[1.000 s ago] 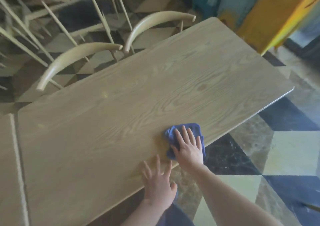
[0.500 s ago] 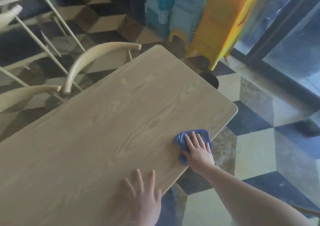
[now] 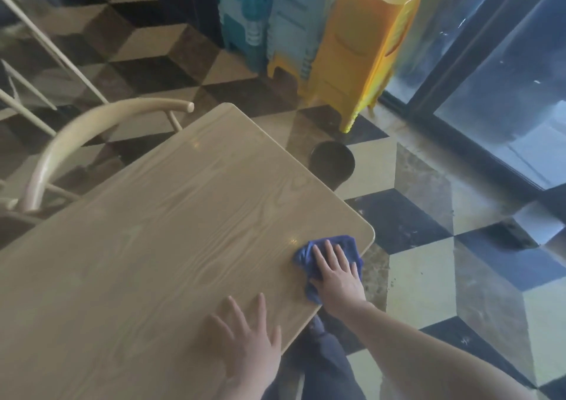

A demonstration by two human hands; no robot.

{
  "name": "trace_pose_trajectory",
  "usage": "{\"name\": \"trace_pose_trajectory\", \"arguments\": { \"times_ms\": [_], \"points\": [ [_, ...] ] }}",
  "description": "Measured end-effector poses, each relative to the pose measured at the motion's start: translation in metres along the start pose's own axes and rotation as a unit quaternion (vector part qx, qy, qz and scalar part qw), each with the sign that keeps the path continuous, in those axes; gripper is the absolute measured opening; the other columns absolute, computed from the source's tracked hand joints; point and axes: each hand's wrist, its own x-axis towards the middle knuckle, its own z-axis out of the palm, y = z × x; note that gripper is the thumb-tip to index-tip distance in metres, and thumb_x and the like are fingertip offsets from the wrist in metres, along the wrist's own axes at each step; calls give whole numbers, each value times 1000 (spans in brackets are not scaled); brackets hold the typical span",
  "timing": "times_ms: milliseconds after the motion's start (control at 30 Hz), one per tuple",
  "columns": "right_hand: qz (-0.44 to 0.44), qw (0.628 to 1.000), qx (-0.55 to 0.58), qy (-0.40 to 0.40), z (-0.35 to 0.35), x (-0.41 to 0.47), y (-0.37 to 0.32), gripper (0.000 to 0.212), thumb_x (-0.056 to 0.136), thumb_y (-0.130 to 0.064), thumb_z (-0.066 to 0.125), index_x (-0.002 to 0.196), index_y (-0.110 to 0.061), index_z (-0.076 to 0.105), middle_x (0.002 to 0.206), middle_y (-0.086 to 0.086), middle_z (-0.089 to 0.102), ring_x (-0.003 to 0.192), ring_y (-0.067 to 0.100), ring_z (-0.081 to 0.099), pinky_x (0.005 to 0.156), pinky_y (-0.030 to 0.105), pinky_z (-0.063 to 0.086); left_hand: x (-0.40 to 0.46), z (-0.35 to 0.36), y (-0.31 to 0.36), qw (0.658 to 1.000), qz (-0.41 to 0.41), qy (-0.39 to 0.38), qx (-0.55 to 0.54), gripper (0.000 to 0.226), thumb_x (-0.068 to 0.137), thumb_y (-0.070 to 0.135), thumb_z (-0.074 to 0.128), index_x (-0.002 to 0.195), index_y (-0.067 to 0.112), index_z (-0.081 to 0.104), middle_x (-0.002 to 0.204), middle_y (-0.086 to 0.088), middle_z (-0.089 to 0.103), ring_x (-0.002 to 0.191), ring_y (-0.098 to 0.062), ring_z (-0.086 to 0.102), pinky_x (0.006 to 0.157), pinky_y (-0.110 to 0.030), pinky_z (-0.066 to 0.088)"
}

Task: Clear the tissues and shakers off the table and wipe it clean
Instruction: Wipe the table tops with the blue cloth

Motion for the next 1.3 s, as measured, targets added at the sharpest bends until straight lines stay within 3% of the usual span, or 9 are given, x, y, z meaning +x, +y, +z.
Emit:
{"name": "trace_pose_trajectory", "arguments": {
  "times_ms": [133, 300, 467, 567, 667, 833, 967, 1033, 1300],
  "points": [
    [-25, 999, -29, -12, -28, 31, 32, 71, 101, -45, 40, 157, -35, -2, 166, -3, -12, 153, 24, -13, 121, 51, 11, 1, 6, 10, 999, -34, 38, -7, 76, 83, 72, 28, 152, 41, 22, 155, -29, 29, 136, -66, 20, 85, -71, 49],
    [-122, 988, -87, -35, -51, 56, 53, 71, 102, -49, 37, 157, -35, -5, 166, -4, -15, 153, 25, -14, 123, 52, 7, 0, 1, 28, 992, -105, 24, -65, 73, 86, 75, 12, 152, 44, 11, 157, -24, 29, 135, -62, 29, 84, -67, 52],
    [-173, 978, -106, -39, -58, 78, 52, 70, 101, -50, 36, 157, -35, -4, 166, -4, -14, 153, 26, -13, 123, 55, 5, -2, -4, 57, 982, -159, 27, -94, 75, 89, 73, 23, 146, 50, -19, 163, -12, -21, 148, -46, -13, 112, -70, 19],
    [-217, 968, -115, -48, -64, 88, 55, 70, 101, -51, 38, 157, -36, -1, 166, -6, -11, 153, 25, -10, 123, 54, 3, -5, -11, 70, 976, -180, 12, -121, 73, 91, 71, 25, 149, 47, -13, 162, -11, -22, 148, -43, -16, 113, -70, 16],
    [-265, 954, -136, -32, -67, 99, 61, 72, 98, -52, 44, 157, -36, 7, 167, -4, 0, 153, 26, 1, 119, 56, 14, -7, -13, 74, 973, -181, -1, -144, 70, 93, 68, 26, 150, 48, -9, 163, -9, -21, 149, -42, -13, 115, -66, 14],
    [-267, 955, -127, -36, -65, 101, 58, 72, 98, -48, 48, 157, -34, 10, 166, -5, 0, 152, 25, 1, 121, 56, 10, -23, -11, 76, 976, -159, -7, -145, 70, 95, 61, 35, 152, 46, -2, 164, -8, -17, 150, -39, -11, 119, -57, 22],
    [-248, 964, -95, -5, -72, 74, 41, 74, 85, -22, 66, 150, -22, 31, 162, 7, 19, 146, 30, 18, 117, 50, 20, -42, 2, 72, 984, -148, -12, -102, 74, 92, 58, 44, 153, 44, 4, 166, -5, -10, 151, -38, -2, 117, -54, 28],
    [-261, 963, -57, 20, -68, 44, 27, 68, 78, -9, 58, 143, -21, 40, 154, 5, 31, 138, 29, 27, 112, 45, 27, -52, 7, 73, 981, -155, -14, -117, 71, 92, 56, 44, 153, 43, 9, 166, -3, -4, 151, -37, 3, 115, -53, 32],
    [-334, 934, -5, -129, -22, -67, -27, 60, 86, -7, 46, 143, -22, 44, 153, 0, 32, 139, 27, 33, 107, 43, 40, -114, 25, 54, 953, -223, 43, -200, 65, 87, 46, 52, 149, 36, 32, 156, -2, 34, 140, -27, 37, 110, -47, 41]
  ]
}}
